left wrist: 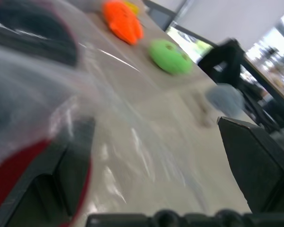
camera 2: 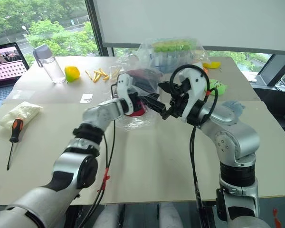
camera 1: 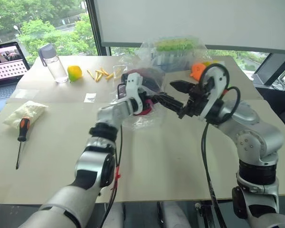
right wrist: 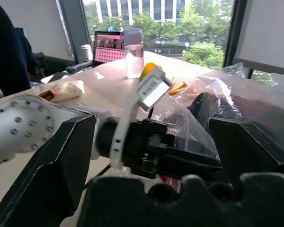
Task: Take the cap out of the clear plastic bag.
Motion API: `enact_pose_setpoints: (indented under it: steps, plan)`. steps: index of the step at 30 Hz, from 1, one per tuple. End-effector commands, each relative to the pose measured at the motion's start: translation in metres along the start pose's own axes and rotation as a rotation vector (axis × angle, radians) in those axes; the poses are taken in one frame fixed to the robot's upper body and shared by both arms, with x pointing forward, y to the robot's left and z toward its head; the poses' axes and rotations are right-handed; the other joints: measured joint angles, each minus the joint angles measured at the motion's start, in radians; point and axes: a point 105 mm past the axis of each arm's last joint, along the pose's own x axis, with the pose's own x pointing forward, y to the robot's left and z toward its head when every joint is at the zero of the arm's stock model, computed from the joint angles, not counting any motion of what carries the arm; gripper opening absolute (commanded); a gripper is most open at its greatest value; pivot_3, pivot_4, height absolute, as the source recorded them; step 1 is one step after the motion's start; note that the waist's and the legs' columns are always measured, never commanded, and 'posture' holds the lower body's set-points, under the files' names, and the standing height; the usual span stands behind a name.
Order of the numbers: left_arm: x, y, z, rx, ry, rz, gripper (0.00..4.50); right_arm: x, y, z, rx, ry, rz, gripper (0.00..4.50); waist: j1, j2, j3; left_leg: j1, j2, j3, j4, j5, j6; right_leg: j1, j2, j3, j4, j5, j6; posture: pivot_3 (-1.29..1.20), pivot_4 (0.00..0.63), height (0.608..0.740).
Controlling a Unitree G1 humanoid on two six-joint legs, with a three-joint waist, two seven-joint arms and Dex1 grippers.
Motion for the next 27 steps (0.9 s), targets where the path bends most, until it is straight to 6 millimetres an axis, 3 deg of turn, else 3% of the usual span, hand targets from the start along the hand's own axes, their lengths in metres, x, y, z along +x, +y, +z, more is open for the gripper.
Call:
enact_pose_setpoints:
  steps: [1, 6, 11, 14, 18, 21, 24, 27]
  plan:
    - [-0.044, -0.034, 0.005, 0.078, 0.045, -0.047, 4.41, 0.008, 0.001, 0.014, -0.039, -0.070, 0.045, 4.50, -0.008, 0.000, 0.000, 0.000, 0.001, 0.000, 0.000, 0.000, 0.000, 0.000, 0.000, 0.001, 0.000, 0.000, 0.000, 0.00, 0.150, 0.740]
    - [-0.081, -0.043, -0.009, 0.113, 0.116, 0.001, 4.41, 0.019, 0.002, 0.009, -0.029, -0.068, 0.091, 4.50, 0.009, 0.000, 0.000, 0.003, 0.000, 0.000, 0.003, 0.001, 0.001, 0.004, 0.000, 0.000, 0.001, 0.000, -0.001, 0.00, 0.150, 0.740]
    - [-0.125, -0.035, 0.009, 0.222, 0.076, 0.151, 4.41, 0.032, -0.002, 0.004, -0.060, -0.054, 0.107, 4.50, 0.005, 0.000, 0.000, 0.002, 0.001, 0.000, 0.003, 0.001, 0.001, 0.002, 0.001, 0.000, 0.001, 0.001, -0.001, 0.00, 0.150, 0.740]
    - [-0.155, -0.019, 0.033, 0.239, -0.026, 0.267, 4.41, 0.050, -0.011, -0.011, -0.260, 0.084, 0.057, 4.50, -0.002, 0.000, 0.000, 0.002, 0.001, 0.000, 0.002, 0.001, 0.001, 0.002, 0.001, 0.000, 0.001, 0.000, -0.002, 0.00, 0.150, 0.740]
    - [-0.161, -0.011, 0.025, 0.229, -0.012, 0.316, 4.41, 0.071, -0.013, -0.015, -0.411, 0.117, 0.060, 4.50, -0.003, 0.000, 0.000, 0.002, 0.001, 0.000, 0.002, 0.001, 0.000, 0.002, 0.001, 0.000, 0.000, 0.001, -0.002, 0.00, 0.150, 0.740]
    - [-0.152, -0.016, 0.011, 0.192, -0.018, 0.289, 4.41, 0.095, -0.010, -0.029, -0.614, 0.187, 0.081, 4.50, -0.004, 0.000, 0.000, 0.002, 0.001, 0.000, 0.002, 0.001, 0.000, 0.002, 0.001, 0.000, 0.000, 0.001, -0.002, 0.00, 0.150, 0.740]
    - [-0.146, -0.020, 0.005, 0.170, -0.040, 0.285, 4.41, 0.108, -0.006, -0.031, -0.678, 0.196, 0.104, 4.50, 0.003, 0.000, 0.000, 0.002, 0.001, 0.000, 0.002, 0.001, 0.000, 0.002, 0.001, 0.000, 0.000, 0.001, -0.002, 0.00, 0.150, 0.740]
    - [-0.143, -0.019, -0.001, 0.137, -0.052, 0.299, 4.41, 0.115, -0.008, -0.048, -0.741, 0.253, 0.119, 4.50, 0.005, 0.000, 0.000, 0.002, 0.001, 0.000, 0.002, 0.001, 0.000, 0.002, 0.001, 0.000, 0.000, 0.001, -0.002, 0.00, 0.150, 0.740]
